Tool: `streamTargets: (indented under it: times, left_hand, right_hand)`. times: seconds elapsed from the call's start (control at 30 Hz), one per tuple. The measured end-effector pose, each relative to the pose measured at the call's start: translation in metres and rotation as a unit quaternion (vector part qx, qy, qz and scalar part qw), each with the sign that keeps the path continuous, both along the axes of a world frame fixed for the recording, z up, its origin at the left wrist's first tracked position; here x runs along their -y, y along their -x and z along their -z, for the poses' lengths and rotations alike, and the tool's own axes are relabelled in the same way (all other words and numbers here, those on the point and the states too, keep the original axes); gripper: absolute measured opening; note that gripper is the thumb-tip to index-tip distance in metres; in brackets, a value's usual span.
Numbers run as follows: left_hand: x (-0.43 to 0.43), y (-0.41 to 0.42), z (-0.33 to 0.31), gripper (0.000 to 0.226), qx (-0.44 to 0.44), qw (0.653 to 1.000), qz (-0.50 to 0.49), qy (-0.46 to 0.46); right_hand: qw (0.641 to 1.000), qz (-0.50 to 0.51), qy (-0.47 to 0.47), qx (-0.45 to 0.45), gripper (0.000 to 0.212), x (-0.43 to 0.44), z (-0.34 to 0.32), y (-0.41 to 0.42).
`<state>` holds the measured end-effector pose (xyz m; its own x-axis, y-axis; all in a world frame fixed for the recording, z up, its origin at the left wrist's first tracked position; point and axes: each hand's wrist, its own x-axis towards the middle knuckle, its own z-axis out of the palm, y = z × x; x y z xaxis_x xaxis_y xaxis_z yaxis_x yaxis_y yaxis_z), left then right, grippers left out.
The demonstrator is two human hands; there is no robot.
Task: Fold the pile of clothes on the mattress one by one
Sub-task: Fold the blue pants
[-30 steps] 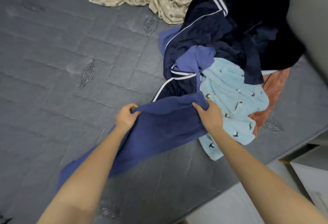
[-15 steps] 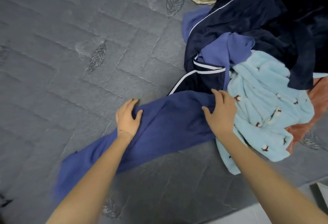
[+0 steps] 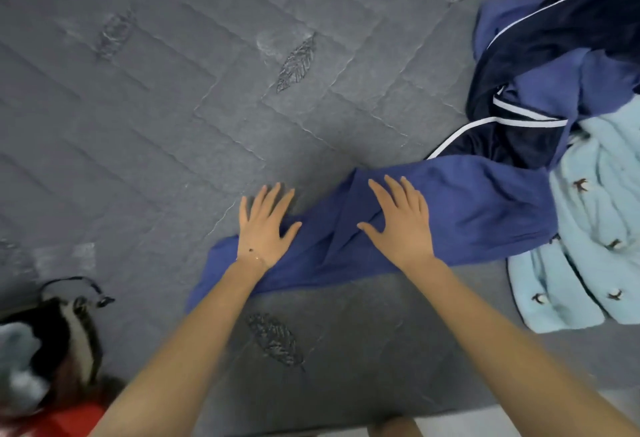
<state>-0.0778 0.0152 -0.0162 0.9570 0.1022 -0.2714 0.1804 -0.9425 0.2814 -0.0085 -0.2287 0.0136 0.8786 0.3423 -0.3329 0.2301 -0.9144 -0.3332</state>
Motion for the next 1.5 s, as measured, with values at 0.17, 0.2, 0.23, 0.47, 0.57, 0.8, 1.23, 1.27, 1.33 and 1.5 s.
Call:
streamTargets:
  times: [0.17, 0.2, 0.23, 0.47, 0.57, 0.8, 1.23, 1.27, 1.33, 1.5]
  left_hand:
    - [-0.045, 0.068, 0.004, 0.062, -0.052, 0.996, -0.069, -0.022]
    - [-0.055, 0.083, 0.006, 0.062, -0.067, 0.992, -0.104, -0.013]
    - [-0.065, 0.097, 0.007, 0.062, -0.081, 0.987, -0.14, 0.002]
    - [-0.106, 0.157, 0.024, 0.042, -0.098, 0.955, -0.26, 0.103]
    - [-0.109, 0.162, 0.028, 0.024, -0.01, 0.948, -0.275, 0.16]
    - [-0.127, 0.129, -0.002, 0.04, 0.127, 0.883, -0.38, 0.243]
    - [-0.162, 0.102, 0.003, 0.039, 0.107, 0.916, -0.34, 0.186]
    - [-0.16, 0.105, 0.004, 0.05, 0.098, 0.927, -0.311, 0.187]
    - [-0.156, 0.112, 0.01, 0.07, 0.059, 0.96, -0.227, 0.154]
    - [-0.15, 0.115, 0.027, 0.051, -0.018, 0.984, -0.167, 0.065]
  right_hand:
    - [0.998, -0.05, 0.015, -0.024, 0.077, -0.056, 0.009, 0.036]
    - [0.997, -0.062, 0.021, -0.029, 0.077, -0.066, 0.011, 0.043]
    - [0.996, -0.075, 0.028, -0.034, 0.078, -0.076, 0.015, 0.05]
    - [0.983, -0.119, 0.073, -0.118, 0.083, -0.122, 0.037, 0.086]
    - [0.978, -0.132, 0.105, -0.121, 0.086, -0.127, 0.041, 0.096]
    - [0.984, -0.1, 0.137, -0.046, 0.08, -0.117, 0.039, 0.088]
    - [0.987, 0.107, -0.101, 0.062, 0.023, -0.123, 0.027, 0.046]
    - [0.985, 0.116, -0.114, 0.062, 0.024, -0.125, 0.026, 0.043]
    - [0.982, 0.121, -0.136, 0.057, 0.024, -0.129, 0.025, 0.037]
    - [0.979, 0.11, -0.16, 0.067, 0.023, -0.133, 0.021, 0.02]
